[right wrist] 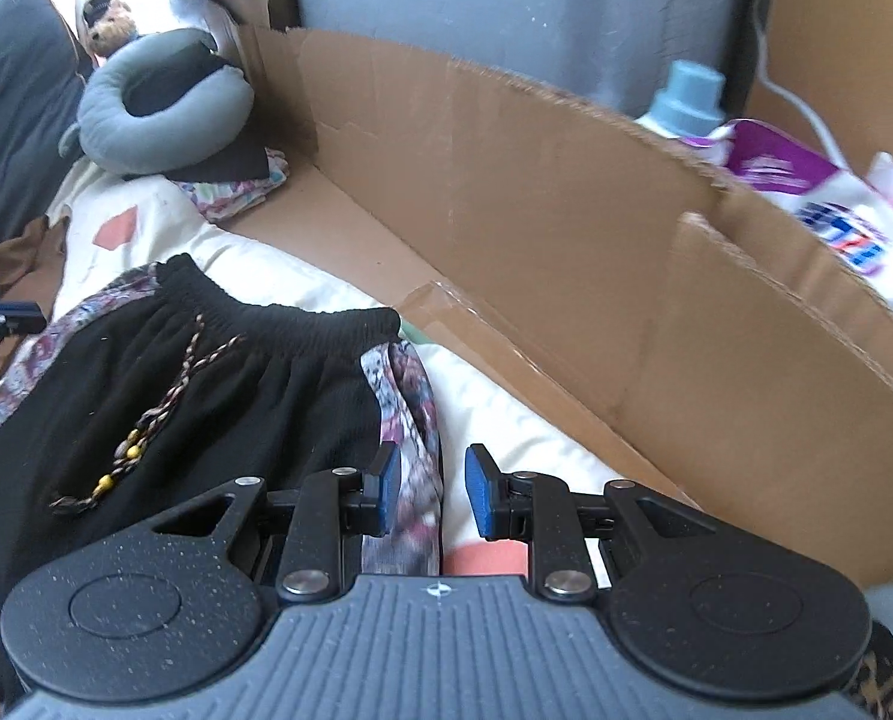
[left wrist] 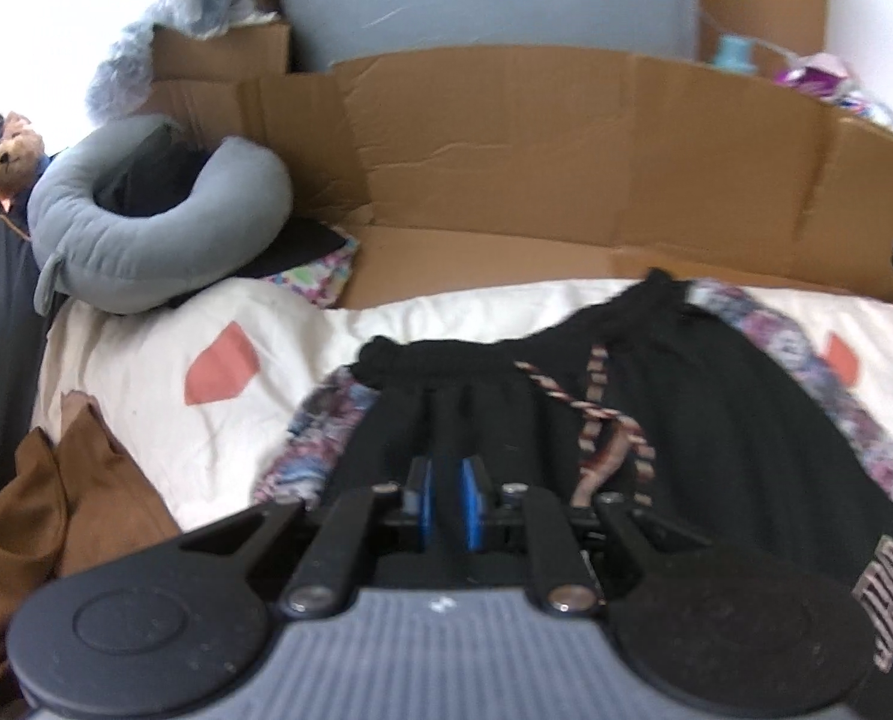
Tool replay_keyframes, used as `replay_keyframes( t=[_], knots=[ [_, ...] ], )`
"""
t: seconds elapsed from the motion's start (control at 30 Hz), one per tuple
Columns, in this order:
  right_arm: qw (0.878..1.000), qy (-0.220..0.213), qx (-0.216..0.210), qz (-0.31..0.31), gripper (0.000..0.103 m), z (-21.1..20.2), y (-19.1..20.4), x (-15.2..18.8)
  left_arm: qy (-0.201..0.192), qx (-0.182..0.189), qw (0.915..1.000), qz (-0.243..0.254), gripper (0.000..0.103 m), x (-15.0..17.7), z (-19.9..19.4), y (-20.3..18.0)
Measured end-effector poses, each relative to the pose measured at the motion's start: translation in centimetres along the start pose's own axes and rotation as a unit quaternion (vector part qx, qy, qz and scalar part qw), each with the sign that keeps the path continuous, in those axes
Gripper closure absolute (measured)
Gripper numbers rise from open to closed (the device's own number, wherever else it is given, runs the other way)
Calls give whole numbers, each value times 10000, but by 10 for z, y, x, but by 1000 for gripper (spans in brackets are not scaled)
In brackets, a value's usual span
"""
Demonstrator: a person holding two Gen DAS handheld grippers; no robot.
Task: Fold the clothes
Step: 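Pull both open tools back above the flat black shorts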
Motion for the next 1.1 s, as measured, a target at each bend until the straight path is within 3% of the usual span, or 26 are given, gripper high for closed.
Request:
replay_keyframes(
  t=[0.33,0.57,0.67,0.77,0.97,1.1],
  knots=[
    [9993,-246,-29,275,73,-92,-20,56,-150,400,9991,50,89,26,-79,-62],
    [9980,-393,-58,501,73,-129,-27,109,125,860,9962,-2,85,73,-114,-85],
    [9975,-389,82,590,73,-140,-28,128,147,900,9958,59,83,89,-130,-94],
    [9973,-410,290,534,73,-149,-25,147,56,952,9954,128,72,100,-148,-103],
    [9967,-346,311,669,74,-147,-28,192,69,1285,9916,124,70,120,-161,-119],
    [9912,-302,349,1242,74,-137,-42,219,247,1556,9869,347,67,139,-154,-137]
  ],
)
Point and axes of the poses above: each gripper's, at about its wrist camera, not at the fingertips, and z roughly the way its jaws point, y to its left, x to its underside, the point moved 3 cm from there along z, roughly the way its jaws point, and after that the axes turned 7 degrees about z, right-handed, at the moved point
